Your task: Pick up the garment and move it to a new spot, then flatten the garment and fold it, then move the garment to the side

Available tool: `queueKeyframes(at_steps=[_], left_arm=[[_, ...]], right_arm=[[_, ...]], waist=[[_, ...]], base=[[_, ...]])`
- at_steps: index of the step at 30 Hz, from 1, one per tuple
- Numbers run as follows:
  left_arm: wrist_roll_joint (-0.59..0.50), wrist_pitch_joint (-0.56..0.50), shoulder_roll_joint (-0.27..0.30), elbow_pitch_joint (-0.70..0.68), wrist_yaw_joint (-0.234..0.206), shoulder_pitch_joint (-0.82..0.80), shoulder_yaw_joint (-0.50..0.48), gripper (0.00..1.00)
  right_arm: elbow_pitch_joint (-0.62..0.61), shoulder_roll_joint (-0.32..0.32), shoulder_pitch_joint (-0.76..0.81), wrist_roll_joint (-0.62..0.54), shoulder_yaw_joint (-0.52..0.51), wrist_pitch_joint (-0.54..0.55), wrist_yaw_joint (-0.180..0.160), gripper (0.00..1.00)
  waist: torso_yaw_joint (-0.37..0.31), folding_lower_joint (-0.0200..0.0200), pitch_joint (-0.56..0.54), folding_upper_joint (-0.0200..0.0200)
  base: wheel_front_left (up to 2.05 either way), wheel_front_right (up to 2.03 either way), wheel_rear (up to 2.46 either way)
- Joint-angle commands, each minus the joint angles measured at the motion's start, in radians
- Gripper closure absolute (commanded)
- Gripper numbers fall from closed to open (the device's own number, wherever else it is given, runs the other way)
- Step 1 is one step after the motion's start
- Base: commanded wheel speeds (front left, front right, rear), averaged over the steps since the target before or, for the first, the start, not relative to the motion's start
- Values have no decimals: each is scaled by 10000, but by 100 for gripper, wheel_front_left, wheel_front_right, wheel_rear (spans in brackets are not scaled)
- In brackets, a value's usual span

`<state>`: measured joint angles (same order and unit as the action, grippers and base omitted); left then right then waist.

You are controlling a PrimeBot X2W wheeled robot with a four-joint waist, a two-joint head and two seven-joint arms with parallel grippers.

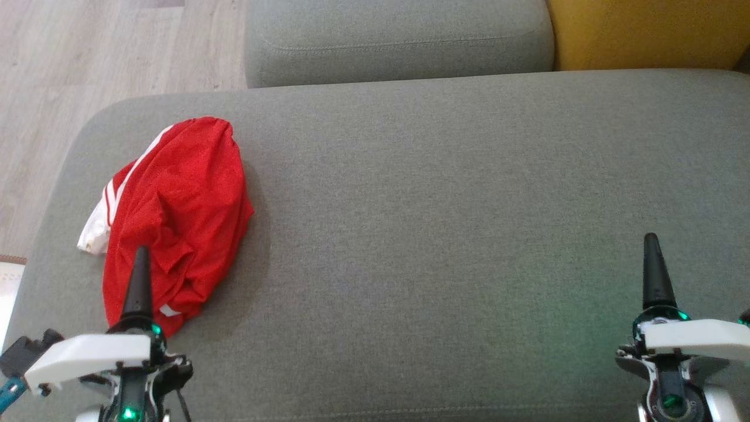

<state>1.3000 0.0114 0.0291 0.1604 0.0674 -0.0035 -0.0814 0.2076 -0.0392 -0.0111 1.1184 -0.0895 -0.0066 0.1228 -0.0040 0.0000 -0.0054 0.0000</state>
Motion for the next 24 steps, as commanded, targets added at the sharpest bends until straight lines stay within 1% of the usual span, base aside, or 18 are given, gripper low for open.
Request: queueKeyframes(at_steps=[1, 7, 13, 24], left_arm=[[-339, 100, 118, -511, -69, -499, -32, 0], [-1417, 275, 125, -945, -283, -492, 287, 0], [-2764, 451, 132, -1316, -445, -468, 727, 0], [-5360, 771, 165, -1443, -714, -422, 1568, 0]], right_arm=[[-492, -59, -501, -417, 165, -126, 27, 0], [-811, -63, -512, -1615, 415, -303, 31, 0], [-1006, -67, -477, -2763, 688, -480, 35, 0], [-1175, -73, -413, -4771, 1066, -804, 41, 0]], waist=[[1, 0, 0, 0], [18, 0, -4, 0], [41, 0, -16, 0], [30, 0, -60, 0]], base=[[0, 0, 0], [0, 0, 0], [0, 0, 0], [0, 0, 0]])
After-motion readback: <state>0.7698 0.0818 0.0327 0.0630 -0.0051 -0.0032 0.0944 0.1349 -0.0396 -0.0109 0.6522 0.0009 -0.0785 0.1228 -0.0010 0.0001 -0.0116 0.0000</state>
